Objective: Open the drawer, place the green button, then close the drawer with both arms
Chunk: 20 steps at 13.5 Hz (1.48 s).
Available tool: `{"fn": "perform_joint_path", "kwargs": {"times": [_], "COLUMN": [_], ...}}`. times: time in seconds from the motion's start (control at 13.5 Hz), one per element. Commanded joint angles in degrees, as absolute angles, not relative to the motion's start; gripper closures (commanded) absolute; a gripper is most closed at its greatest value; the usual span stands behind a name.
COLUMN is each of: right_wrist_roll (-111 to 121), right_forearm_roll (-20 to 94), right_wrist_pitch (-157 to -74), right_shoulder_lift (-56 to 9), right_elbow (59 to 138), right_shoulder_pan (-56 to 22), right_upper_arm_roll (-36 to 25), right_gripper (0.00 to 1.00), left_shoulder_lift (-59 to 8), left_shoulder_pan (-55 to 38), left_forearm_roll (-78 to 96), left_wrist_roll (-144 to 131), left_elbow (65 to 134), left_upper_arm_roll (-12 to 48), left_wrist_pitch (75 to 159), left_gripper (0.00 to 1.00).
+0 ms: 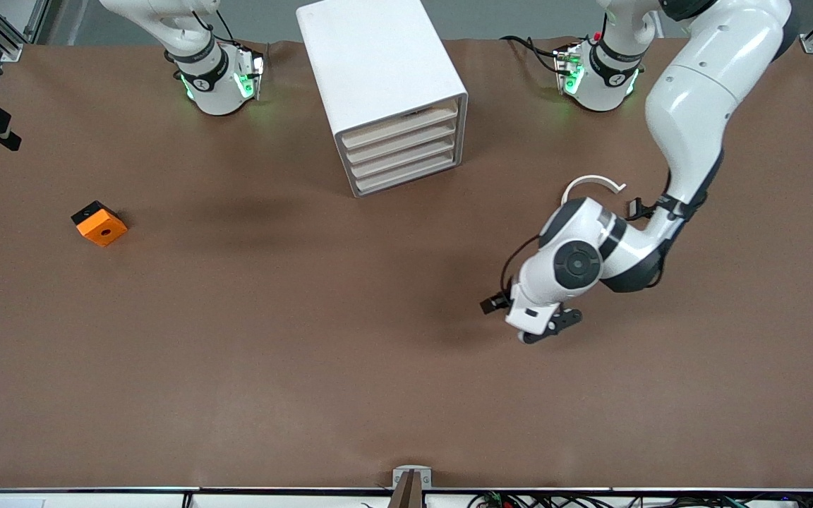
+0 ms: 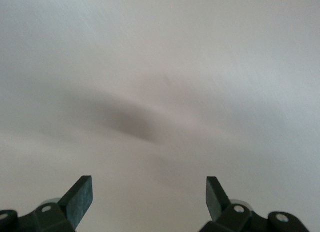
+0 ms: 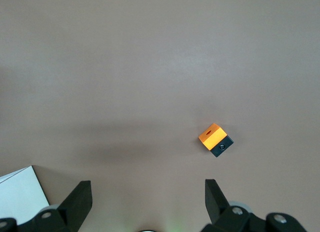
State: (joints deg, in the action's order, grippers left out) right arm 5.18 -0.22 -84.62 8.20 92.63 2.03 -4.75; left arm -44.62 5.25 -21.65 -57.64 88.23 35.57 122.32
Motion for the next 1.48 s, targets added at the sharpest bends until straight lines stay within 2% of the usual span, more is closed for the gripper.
{"fn": "perform_joint_path", "kwargs": {"times": [0.0, 0.37, 1.04, 1.26, 1.41], "right_wrist_roll": [5.36, 5.45, 5.45, 5.36, 5.45], "right_forearm_roll": [-0.79, -0.88, -0.35, -0.35, -0.35], "right_wrist_pitch": [-85.17, -86.13, -86.4, -86.75, -87.71], "right_shoulder_lift": [9.58, 11.77, 11.6, 11.6, 11.43], "right_elbow": [94.22, 97.47, 97.38, 97.3, 97.03], "right_shoulder_pan": [2.37, 2.29, 2.02, 2.02, 2.28], "right_upper_arm_roll": [-4.66, -4.75, -4.57, -4.57, -4.74], "right_gripper": [0.0, 0.0, 0.0, 0.0, 0.0], "left_shoulder_lift": [-42.89, -40.7, -35.51, -32.62, -29.72], "left_shoulder_pan": [10.61, 15.89, 20.92, 17.33, 12.15], "left_forearm_roll": [-23.99, -23.99, -22.77, -17.25, -10.58], "left_wrist_roll": [-52.33, -45.2, -30.96, -24.63, -18.23], "left_elbow": [89.56, 89.56, 90.09, 90.35, 91.49], "left_upper_arm_roll": [36.21, 36.3, 35.34, 29.03, 21.4], "left_wrist_pitch": [122.17, 122.08, 121.29, 121.2, 121.2], "left_gripper": [0.0, 0.0, 0.0, 0.0, 0.0]}}
